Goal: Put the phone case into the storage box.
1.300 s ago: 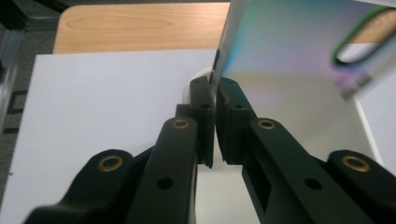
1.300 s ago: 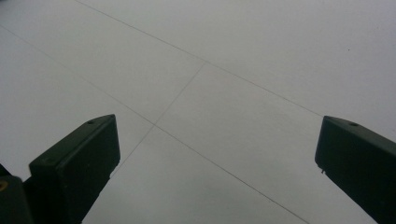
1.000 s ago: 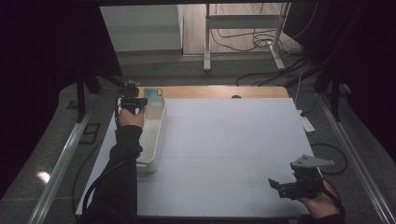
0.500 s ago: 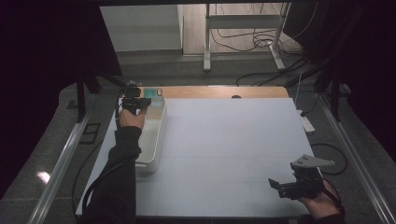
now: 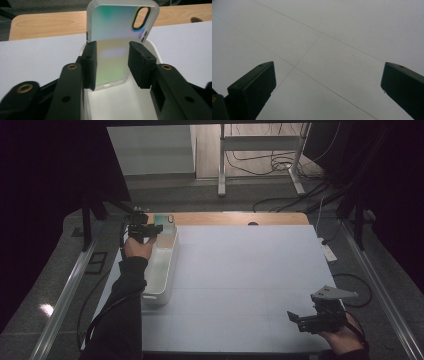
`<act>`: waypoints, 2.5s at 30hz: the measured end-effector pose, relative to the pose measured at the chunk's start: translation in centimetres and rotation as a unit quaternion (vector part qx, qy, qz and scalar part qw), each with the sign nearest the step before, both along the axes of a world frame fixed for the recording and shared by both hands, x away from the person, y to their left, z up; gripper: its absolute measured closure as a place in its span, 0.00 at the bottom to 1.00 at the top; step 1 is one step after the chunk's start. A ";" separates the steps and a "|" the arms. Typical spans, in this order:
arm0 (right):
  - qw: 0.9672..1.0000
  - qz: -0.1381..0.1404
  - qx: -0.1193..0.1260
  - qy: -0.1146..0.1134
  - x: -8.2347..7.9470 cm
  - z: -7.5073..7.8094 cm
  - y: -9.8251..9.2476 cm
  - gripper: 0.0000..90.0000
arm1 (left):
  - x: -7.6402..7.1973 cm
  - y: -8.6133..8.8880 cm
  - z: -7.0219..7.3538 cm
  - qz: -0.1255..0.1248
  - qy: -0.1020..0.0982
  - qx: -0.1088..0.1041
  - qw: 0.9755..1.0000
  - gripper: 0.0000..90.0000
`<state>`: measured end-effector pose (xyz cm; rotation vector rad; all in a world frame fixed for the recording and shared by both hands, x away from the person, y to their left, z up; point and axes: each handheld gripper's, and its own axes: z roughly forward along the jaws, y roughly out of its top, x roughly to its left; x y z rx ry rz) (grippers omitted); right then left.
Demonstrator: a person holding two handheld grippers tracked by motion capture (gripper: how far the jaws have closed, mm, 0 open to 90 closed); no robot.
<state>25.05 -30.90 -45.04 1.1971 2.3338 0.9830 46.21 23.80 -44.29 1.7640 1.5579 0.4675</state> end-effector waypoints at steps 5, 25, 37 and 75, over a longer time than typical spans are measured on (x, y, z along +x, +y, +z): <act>1.000 0.000 0.000 0.001 0.0 0.0 0.0 0.00 | -0.3 0.1 0.0 -0.018 -0.001 -0.004 1.000 0.57; 1.000 -0.018 0.000 0.011 0.3 -0.1 -0.1 0.00 | -1.8 0.7 0.3 -0.077 -0.002 -0.016 0.997 0.15; 1.000 -0.014 -0.001 0.009 0.2 -0.1 -0.1 0.00 | -3.6 1.0 1.4 -0.105 -0.018 -0.023 0.994 0.05; 1.000 -0.012 -0.004 0.008 0.1 -0.1 0.0 0.00 | -10.1 -0.5 1.9 -0.176 -0.059 -0.028 0.982 0.03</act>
